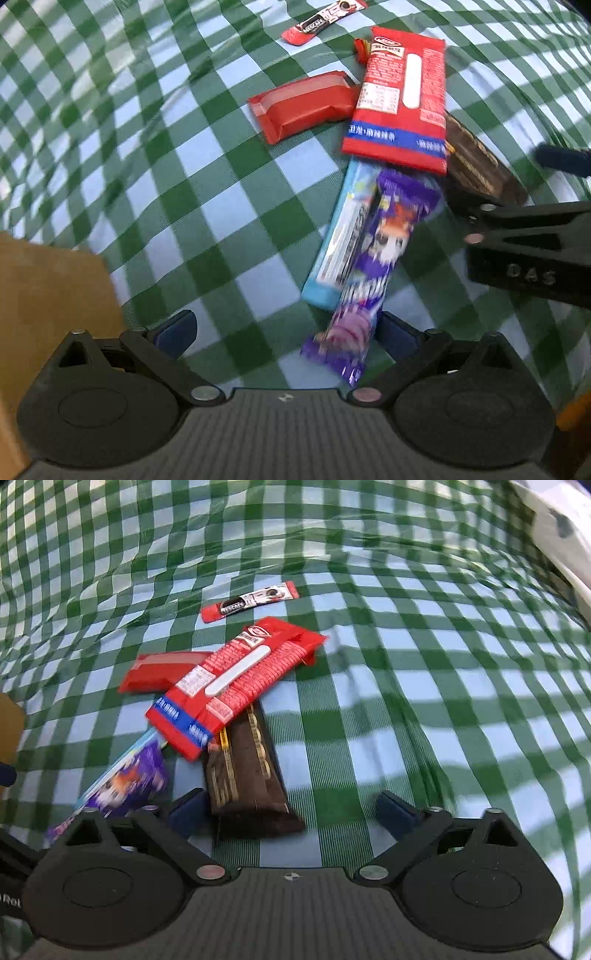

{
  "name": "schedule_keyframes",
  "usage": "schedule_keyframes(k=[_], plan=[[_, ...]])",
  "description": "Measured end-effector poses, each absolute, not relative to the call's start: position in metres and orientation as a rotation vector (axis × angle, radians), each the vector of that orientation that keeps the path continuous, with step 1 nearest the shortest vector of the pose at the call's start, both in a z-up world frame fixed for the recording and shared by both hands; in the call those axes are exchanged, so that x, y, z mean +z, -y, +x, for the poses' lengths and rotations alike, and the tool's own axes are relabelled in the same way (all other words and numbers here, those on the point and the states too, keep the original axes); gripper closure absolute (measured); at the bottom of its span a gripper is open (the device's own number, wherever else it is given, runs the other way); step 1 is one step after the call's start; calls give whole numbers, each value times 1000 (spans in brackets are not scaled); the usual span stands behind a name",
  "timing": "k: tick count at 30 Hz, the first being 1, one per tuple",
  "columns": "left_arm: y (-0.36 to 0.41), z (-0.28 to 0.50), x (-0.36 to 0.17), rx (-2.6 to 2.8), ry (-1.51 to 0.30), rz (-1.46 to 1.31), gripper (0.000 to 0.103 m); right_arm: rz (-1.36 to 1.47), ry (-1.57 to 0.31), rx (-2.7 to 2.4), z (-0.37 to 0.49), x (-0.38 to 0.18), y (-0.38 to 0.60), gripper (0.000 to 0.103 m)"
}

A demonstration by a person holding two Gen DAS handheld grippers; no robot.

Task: Organize snacks
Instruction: 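Reach both tools to the snack pile and grasp the dark chocolate bar with the right tool, then grasp the purple bar with the left tool while the right tool lifts the chocolate bar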

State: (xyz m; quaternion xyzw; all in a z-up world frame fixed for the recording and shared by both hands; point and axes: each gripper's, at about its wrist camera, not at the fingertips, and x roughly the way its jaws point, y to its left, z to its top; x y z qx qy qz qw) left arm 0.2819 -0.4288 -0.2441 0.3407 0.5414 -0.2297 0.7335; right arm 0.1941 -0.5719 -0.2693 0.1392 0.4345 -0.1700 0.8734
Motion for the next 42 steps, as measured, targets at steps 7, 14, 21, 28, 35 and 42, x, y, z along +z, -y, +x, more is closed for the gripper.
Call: schedule_keyframes(k=[7, 14, 21, 28, 35, 42], plan=[[415, 285, -228, -537, -1253, 595, 77, 110, -831, -268, 199, -268, 548, 62], [380, 240, -204, -533, -1298, 549, 77, 332, -897, -354, 158, -250, 548, 62], [349, 201, -153, -510, -1221, 505, 77, 472, -847, -407, 113, -210, 538, 62], [304, 163, -97, -474, -1120, 460, 77, 489, -771, -385, 64, -158, 503, 62], [236, 114, -54, -443, -1020, 408, 77, 433, -724, -232, 26, -105, 435, 62], [155, 75, -37, -354, -980, 340, 77, 359, -736, -56, 4, -76, 351, 62]])
